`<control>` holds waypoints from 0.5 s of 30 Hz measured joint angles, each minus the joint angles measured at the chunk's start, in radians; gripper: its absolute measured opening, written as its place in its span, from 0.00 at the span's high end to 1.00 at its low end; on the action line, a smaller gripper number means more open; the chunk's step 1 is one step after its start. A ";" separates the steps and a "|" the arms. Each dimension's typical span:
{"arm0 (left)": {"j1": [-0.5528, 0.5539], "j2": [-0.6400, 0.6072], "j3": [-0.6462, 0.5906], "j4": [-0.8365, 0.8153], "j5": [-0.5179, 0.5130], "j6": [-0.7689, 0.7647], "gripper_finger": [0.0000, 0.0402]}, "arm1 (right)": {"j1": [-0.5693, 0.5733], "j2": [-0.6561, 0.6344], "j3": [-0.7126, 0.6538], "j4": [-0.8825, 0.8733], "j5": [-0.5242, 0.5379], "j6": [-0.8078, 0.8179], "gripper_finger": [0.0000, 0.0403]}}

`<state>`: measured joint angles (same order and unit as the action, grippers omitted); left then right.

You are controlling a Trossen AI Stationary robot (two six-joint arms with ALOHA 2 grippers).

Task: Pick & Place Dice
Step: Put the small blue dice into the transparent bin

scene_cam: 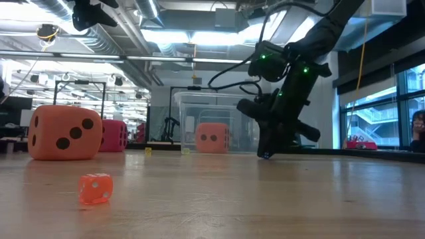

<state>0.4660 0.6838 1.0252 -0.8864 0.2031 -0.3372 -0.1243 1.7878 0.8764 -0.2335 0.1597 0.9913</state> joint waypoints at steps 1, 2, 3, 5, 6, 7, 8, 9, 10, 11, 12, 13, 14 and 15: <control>0.000 0.000 0.000 0.000 0.000 0.000 0.48 | 0.010 -0.005 0.000 -0.006 -0.008 0.008 0.86; 0.000 0.000 0.000 0.000 0.000 0.000 0.48 | 0.021 -0.009 0.000 -0.013 -0.020 0.019 0.86; 0.000 0.000 0.000 0.000 0.000 0.000 0.48 | 0.031 -0.017 -0.001 -0.018 -0.030 0.025 0.86; 0.000 0.000 0.000 -0.001 0.000 0.000 0.48 | 0.051 -0.038 -0.004 -0.035 -0.062 0.045 0.86; 0.000 0.000 0.000 -0.001 0.000 0.000 0.48 | 0.060 -0.048 -0.005 -0.052 -0.076 0.054 0.86; 0.000 0.000 0.000 -0.001 0.000 0.000 0.48 | 0.070 -0.059 -0.006 -0.066 -0.098 0.066 0.86; 0.000 0.000 0.000 -0.001 0.000 0.000 0.48 | 0.078 -0.072 -0.008 -0.086 -0.120 0.076 0.86; 0.000 0.000 0.000 -0.002 0.000 0.000 0.48 | 0.091 -0.086 -0.008 -0.097 -0.123 0.086 0.86; 0.000 0.000 0.000 -0.002 0.000 0.000 0.48 | 0.105 -0.098 -0.008 -0.100 -0.122 0.099 0.86; 0.000 0.000 0.000 -0.002 0.000 0.000 0.48 | 0.118 -0.111 -0.007 -0.109 -0.117 0.112 0.86; 0.000 0.000 0.000 -0.002 0.000 0.000 0.48 | 0.132 -0.123 -0.007 -0.122 -0.110 0.127 0.86; 0.000 0.000 0.000 -0.002 0.000 0.000 0.48 | 0.147 -0.132 -0.007 -0.128 -0.103 0.142 0.86; 0.000 0.000 0.000 -0.002 0.000 0.000 0.48 | 0.162 -0.143 -0.007 -0.130 -0.100 0.160 0.86; 0.000 0.000 0.000 -0.002 0.000 0.000 0.48 | 0.177 -0.157 -0.007 -0.135 -0.098 0.179 0.86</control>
<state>0.4664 0.6838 1.0252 -0.8886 0.2031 -0.3374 0.0526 1.6307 0.8692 -0.3683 0.0621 1.1703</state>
